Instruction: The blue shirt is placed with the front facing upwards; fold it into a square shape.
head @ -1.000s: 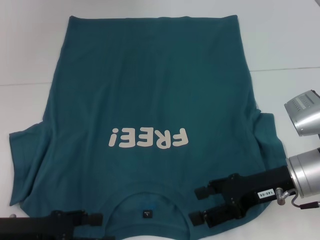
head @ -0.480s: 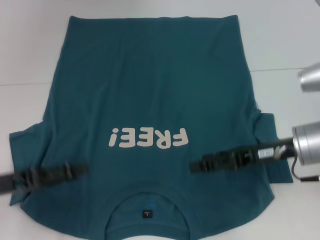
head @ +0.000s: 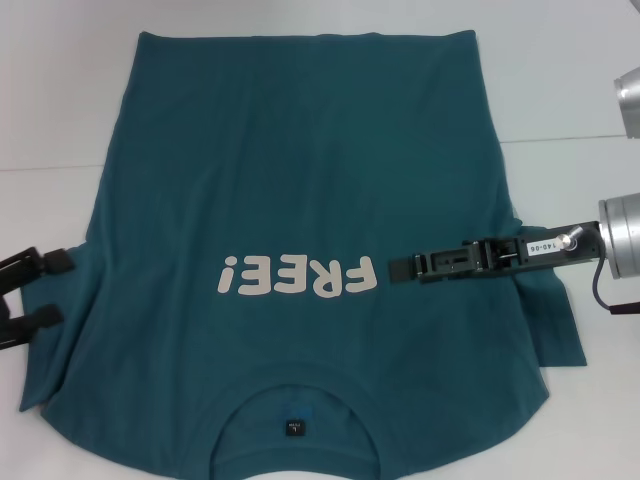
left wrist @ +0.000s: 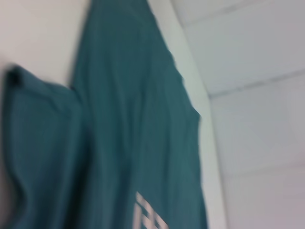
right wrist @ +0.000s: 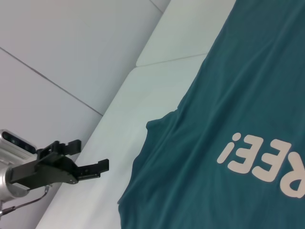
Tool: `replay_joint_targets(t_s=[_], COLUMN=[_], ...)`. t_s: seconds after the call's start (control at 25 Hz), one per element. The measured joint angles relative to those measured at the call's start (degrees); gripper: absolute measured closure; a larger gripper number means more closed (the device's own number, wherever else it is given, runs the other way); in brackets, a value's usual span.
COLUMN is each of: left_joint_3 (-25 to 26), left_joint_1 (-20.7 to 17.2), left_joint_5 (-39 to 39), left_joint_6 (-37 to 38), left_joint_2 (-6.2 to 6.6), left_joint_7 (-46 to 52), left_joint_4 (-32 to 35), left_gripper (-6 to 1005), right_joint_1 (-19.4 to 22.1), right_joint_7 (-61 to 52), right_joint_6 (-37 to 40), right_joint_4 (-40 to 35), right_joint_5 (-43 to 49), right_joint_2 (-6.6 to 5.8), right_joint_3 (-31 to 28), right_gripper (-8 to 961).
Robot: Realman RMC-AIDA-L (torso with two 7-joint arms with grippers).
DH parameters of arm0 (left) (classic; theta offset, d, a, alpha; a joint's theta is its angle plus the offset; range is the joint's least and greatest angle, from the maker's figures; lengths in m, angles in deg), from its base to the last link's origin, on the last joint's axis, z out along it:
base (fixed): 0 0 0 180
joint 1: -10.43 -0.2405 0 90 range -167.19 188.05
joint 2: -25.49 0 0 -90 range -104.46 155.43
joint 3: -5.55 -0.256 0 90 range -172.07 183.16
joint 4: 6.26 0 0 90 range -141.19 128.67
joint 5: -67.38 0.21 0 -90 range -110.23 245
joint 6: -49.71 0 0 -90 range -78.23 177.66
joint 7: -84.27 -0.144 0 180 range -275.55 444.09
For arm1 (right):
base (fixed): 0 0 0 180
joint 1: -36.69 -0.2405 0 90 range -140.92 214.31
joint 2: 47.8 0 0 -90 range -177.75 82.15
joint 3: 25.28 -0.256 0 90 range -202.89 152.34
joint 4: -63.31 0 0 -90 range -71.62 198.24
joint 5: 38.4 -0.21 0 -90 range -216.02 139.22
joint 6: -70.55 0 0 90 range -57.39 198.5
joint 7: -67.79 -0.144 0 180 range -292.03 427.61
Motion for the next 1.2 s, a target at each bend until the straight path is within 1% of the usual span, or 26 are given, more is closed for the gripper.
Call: replay_joint_targets(t_s=[0.08, 0.24, 0.48, 0.72, 0.88, 1.2], left_joint_3=[0.0, -0.8, -3.0, -4.1, -6.3, -7.3], left_joint_1=[-0.2, -0.5, -0.5, -0.4, -0.2, 0.1], left_joint_5=[0.1, 0.5, 1.1, 1.2, 1.3, 1.2], left_joint_6=[-3.0, -9.4, -16.1, -19.7, -22.1, -23.2], left_joint_2=[0.2, -0.09, -0.31, -0.46, -0.47, -0.47], left_joint_7=[0.0, 0.0, 0.2, 0.1, -1.3, -3.2], left_joint_4=[-0.6, -0.7, -1.4, -2.4, -2.9, -3.0], left_gripper=[62, 63, 62, 63, 63, 62], right_joint_1=[0.0, 0.1, 0.4, 0.5, 0.5, 0.5], right_joint_7=[0.0, 0.0, 0.0, -0.1, -0.1, -0.1], right_joint_6=[-0.1, -0.6, -0.7, -0.7, -0.7, -1.2], right_joint_4=[0.0, 0.4, 0.6, 0.8, 0.8, 0.8], right_joint_5=[0.0, 0.0, 0.0, 0.2, 0.3, 0.4], right_joint_2=[-0.26, -0.84, -0.95, -1.02, -1.03, -1.03], right_joint_3=[0.0, -0.1, -0.1, -0.2, -0.3, -0.3], right_gripper=[41, 43, 44, 46, 47, 50])
